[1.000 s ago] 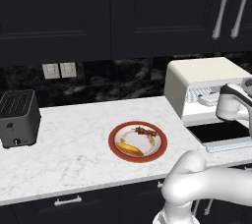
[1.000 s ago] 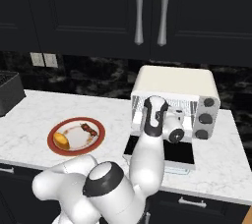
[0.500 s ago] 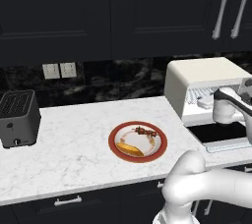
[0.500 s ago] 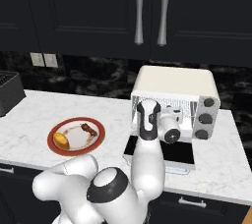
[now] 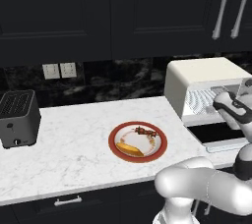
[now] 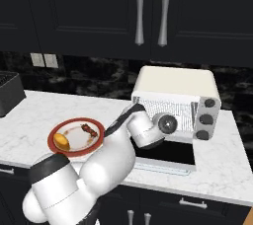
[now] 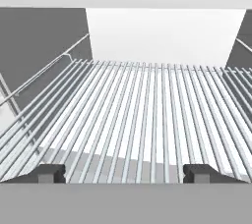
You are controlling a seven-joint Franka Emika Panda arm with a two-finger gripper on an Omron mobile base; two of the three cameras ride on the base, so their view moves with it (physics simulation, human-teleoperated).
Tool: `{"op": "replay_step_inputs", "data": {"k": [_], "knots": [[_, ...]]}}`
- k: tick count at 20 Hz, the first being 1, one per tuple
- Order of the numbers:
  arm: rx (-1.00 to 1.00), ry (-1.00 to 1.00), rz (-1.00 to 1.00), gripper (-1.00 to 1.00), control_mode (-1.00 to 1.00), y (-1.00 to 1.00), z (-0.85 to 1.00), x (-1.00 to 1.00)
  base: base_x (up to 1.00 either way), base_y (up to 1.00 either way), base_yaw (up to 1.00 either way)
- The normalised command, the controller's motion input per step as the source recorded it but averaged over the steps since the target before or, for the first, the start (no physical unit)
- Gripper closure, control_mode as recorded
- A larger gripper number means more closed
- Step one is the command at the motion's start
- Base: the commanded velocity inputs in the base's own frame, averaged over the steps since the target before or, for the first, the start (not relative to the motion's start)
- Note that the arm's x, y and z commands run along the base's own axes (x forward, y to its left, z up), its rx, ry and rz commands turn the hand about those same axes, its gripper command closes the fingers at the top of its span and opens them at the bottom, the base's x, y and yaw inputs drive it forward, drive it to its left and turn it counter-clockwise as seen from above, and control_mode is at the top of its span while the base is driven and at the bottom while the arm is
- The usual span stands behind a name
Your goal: Pick up the kebab skewer and baguette bread, and place them inside the toaster oven. Close the toaster oven door and start by setting the timer.
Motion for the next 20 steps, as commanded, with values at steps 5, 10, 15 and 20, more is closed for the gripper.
{"op": "replay_step_inputs", "data": {"k": [5,10,15,20], "knots": [[-0.02,0.41,0.0,-1.0,-1.0,-0.16,-0.23,-1.0,0.0,0.0,0.0],[0.01,0.08,0.06,-1.0,-1.0,0.14,0.84,-0.75,0.0,0.0,0.0],[-0.02,0.06,0.13,-1.0,-1.0,0.8,0.55,-1.0,0.0,0.0,0.0],[-0.01,0.17,0.04,-1.0,-1.0,1.0,0.02,-0.29,0.0,0.0,0.0]]}}
